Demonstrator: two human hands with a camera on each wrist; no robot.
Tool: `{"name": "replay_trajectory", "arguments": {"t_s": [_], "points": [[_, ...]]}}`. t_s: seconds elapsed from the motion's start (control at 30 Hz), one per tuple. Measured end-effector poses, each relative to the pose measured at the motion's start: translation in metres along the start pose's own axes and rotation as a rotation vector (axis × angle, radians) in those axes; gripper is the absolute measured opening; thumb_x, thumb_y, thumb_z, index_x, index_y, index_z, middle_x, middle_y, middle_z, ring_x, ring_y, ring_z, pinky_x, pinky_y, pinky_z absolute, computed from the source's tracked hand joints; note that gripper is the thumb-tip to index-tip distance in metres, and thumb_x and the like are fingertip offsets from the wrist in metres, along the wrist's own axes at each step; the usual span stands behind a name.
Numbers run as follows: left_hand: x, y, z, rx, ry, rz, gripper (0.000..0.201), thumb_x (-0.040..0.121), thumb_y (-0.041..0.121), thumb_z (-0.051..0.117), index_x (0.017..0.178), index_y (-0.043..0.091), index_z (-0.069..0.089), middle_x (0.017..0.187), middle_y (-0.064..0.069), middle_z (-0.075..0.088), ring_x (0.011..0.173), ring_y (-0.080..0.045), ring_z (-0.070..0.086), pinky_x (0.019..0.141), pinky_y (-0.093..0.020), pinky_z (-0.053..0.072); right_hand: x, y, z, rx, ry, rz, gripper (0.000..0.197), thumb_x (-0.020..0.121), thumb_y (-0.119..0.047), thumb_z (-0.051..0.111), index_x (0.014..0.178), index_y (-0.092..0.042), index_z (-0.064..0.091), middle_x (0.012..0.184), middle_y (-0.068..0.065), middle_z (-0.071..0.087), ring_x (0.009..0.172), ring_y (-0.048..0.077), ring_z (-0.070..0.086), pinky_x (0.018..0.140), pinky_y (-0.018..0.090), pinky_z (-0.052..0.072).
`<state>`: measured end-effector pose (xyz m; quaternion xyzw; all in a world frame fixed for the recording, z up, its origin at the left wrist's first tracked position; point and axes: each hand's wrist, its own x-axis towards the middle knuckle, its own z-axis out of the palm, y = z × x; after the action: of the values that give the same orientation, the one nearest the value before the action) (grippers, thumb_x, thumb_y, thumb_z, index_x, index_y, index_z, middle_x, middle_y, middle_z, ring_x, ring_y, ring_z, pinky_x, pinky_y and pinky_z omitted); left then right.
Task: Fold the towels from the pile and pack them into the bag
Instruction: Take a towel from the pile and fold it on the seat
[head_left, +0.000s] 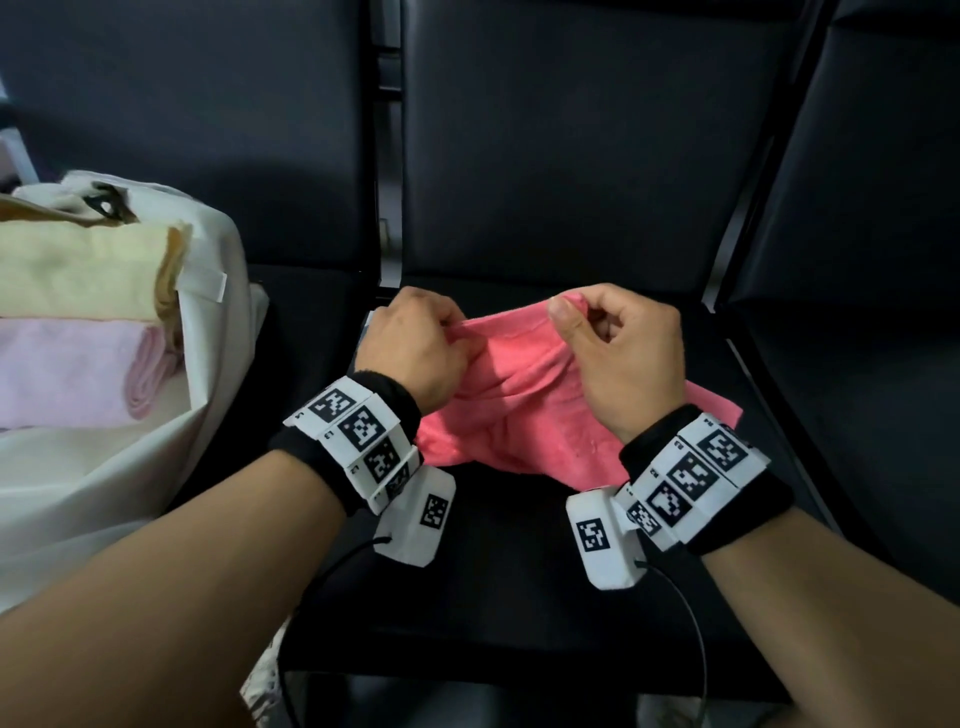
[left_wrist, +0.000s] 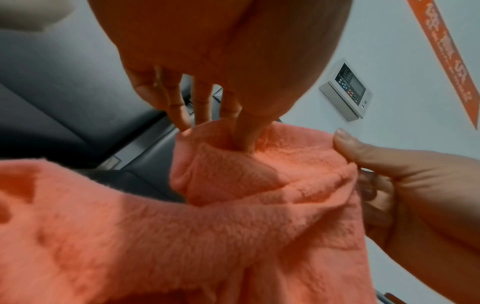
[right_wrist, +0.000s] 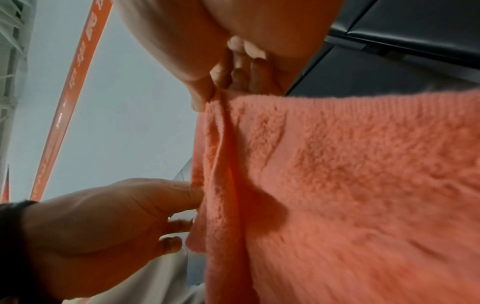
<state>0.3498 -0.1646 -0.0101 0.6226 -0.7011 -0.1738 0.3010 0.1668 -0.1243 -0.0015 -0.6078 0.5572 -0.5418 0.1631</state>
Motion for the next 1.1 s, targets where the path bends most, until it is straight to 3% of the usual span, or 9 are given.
{"name": "replay_trajectory", "arguments": {"t_s": [0.1, 0.23, 0.33, 0.47, 0.57, 0.63, 0.73, 0.97, 1.1], "points": [[0.001, 0.001, -0.003, 0.026, 0.059, -0.026, 0.022, 0.091, 0.044, 0.066, 0.078, 0.027, 0.061, 0.085, 0.006, 0.058, 0.104, -0.031, 0.06, 0.084, -0.037, 0.043, 0.002, 0.002, -0.001, -0.003, 0.046, 0.023, 0.011, 0.093, -0.029, 0.071, 0.089, -0.019, 0.075, 0.071, -0.01, 0.069, 0.062, -0.002, 0.06, 0.063, 0.015, 0.048], [-0.002, 0.005, -0.006, 0.054, 0.074, -0.075, 0.021, 0.094, 0.045, 0.062, 0.085, 0.028, 0.056, 0.079, 0.011, 0.055, 0.108, -0.028, 0.057, 0.092, -0.04, 0.029, 0.007, 0.002, -0.004, -0.012, 0.115, 0.054, 0.02, 0.094, -0.034, 0.069, 0.094, -0.015, 0.076, 0.08, -0.01, 0.072, 0.077, 0.004, 0.069, 0.075, 0.026, 0.058], [-0.003, 0.006, -0.008, -0.051, 0.061, -0.102, 0.009, 0.094, 0.038, 0.064, 0.092, 0.031, 0.059, 0.086, 0.007, 0.062, 0.103, -0.03, 0.062, 0.093, -0.039, 0.04, 0.01, 0.004, -0.01, -0.014, 0.15, 0.084, 0.017, 0.095, -0.034, 0.067, 0.093, -0.019, 0.075, 0.081, -0.01, 0.072, 0.079, 0.006, 0.07, 0.078, 0.031, 0.06], [-0.003, 0.005, -0.013, -0.226, 0.093, -0.091, 0.014, 0.092, 0.04, 0.069, 0.08, 0.034, 0.067, 0.079, 0.01, 0.069, 0.085, -0.017, 0.066, 0.073, -0.03, 0.046, 0.013, 0.007, -0.017, -0.03, 0.188, 0.113, 0.016, 0.095, -0.034, 0.068, 0.091, -0.02, 0.074, 0.081, -0.008, 0.073, 0.079, 0.008, 0.072, 0.078, 0.036, 0.061], [-0.001, 0.007, -0.012, -0.342, 0.138, -0.064, 0.018, 0.093, 0.036, 0.07, 0.076, 0.031, 0.069, 0.065, 0.009, 0.069, 0.069, -0.01, 0.069, 0.064, -0.025, 0.049, 0.015, 0.009, -0.022, -0.033, 0.209, 0.117, 0.024, 0.096, -0.037, 0.067, 0.085, -0.016, 0.072, 0.069, -0.003, 0.07, 0.066, 0.015, 0.068, 0.068, 0.038, 0.06], [-0.002, 0.011, -0.011, -0.501, 0.132, -0.055, 0.017, 0.097, 0.024, 0.068, 0.08, 0.025, 0.07, 0.06, 0.005, 0.069, 0.058, -0.011, 0.071, 0.055, -0.023, 0.049, 0.015, 0.008, -0.022, -0.039, 0.209, 0.114, 0.028, 0.096, -0.038, 0.066, 0.083, -0.014, 0.071, 0.058, -0.002, 0.063, 0.054, 0.014, 0.059, 0.058, 0.036, 0.054], [-0.002, 0.019, -0.011, -0.694, 0.125, -0.039, 0.017, 0.1, 0.013, 0.062, 0.085, 0.017, 0.069, 0.068, -0.005, 0.072, 0.062, -0.021, 0.075, 0.053, -0.026, 0.053, 0.013, 0.003, -0.021, 0.023, 0.172, 0.147, 0.023, 0.097, -0.034, 0.066, 0.085, -0.015, 0.069, 0.055, 0.0, 0.063, 0.046, 0.012, 0.06, 0.055, 0.029, 0.05], [-0.012, 0.034, -0.02, -0.816, 0.162, 0.065, 0.015, 0.098, 0.004, 0.064, 0.087, 0.011, 0.071, 0.072, -0.008, 0.074, 0.071, -0.024, 0.075, 0.071, -0.037, 0.062, 0.002, -0.009, -0.045, 0.145, 0.145, 0.134, 0.003, 0.097, -0.009, 0.064, 0.099, -0.008, 0.067, 0.075, 0.006, 0.071, 0.063, 0.013, 0.072, 0.057, 0.021, 0.055], [-0.031, 0.041, -0.034, -0.794, 0.164, 0.146, 0.016, 0.097, 0.004, 0.066, 0.085, 0.014, 0.07, 0.067, -0.003, 0.072, 0.063, -0.018, 0.072, 0.062, -0.027, 0.058, -0.008, -0.017, -0.069, 0.126, 0.168, 0.102, 0.009, 0.096, -0.003, 0.063, 0.102, -0.008, 0.068, 0.074, 0.0, 0.069, 0.062, 0.006, 0.066, 0.063, 0.021, 0.053]]}}
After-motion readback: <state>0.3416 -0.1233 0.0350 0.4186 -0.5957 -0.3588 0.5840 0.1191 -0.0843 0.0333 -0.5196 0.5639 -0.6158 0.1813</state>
